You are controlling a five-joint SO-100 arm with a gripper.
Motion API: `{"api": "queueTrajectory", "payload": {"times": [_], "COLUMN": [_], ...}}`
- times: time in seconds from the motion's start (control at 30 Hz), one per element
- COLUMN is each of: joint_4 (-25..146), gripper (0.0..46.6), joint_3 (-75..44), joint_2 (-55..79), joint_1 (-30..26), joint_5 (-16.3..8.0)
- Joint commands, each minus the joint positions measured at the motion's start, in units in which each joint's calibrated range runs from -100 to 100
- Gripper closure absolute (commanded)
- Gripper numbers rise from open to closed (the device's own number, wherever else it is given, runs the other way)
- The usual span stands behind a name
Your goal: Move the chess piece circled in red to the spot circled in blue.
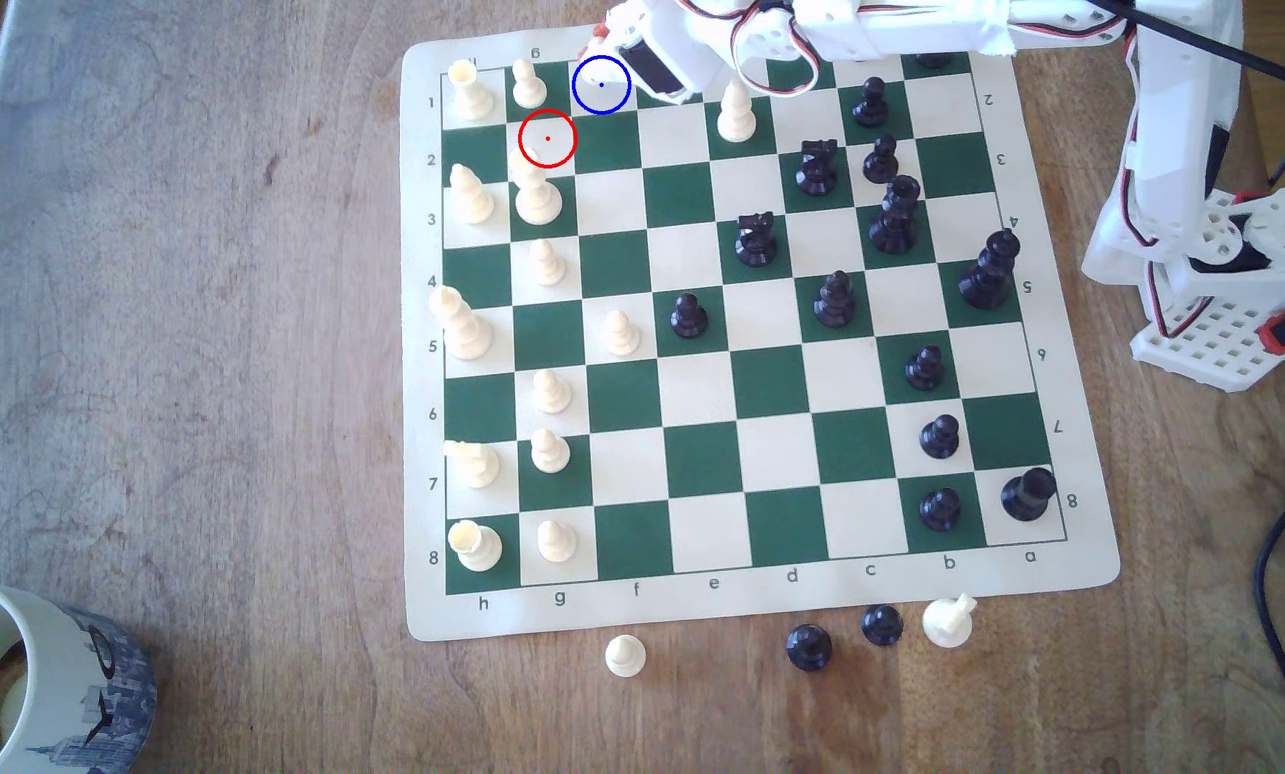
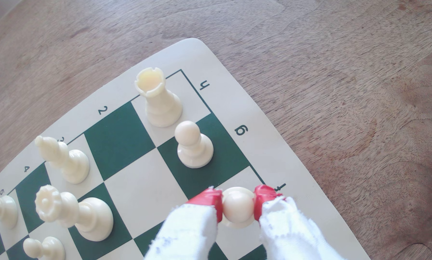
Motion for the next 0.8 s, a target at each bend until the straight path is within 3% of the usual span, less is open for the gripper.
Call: {"api": "queueTrajectory", "payload": {"times": [0.0,0.27,0.3,0.4,0.5,0.77], "joint_4": [-1.9,-2.5,-2.5,-2.7,-2.7,3.2], "gripper": [45.5,45.2,44.2,33.9,27.3,24.8], "joint_3": [-2.5,-4.6,-4.7,-4.7,-4.5,-4.0], "joint_2": [0.2,4.0,4.1,4.0,2.9,-4.9], "joint_1": [0.5,0.7,0.7,0.7,0.8,1.3], "joint_5": [0.5,0.6,0.6,0.4,0.2,-0.7]}}
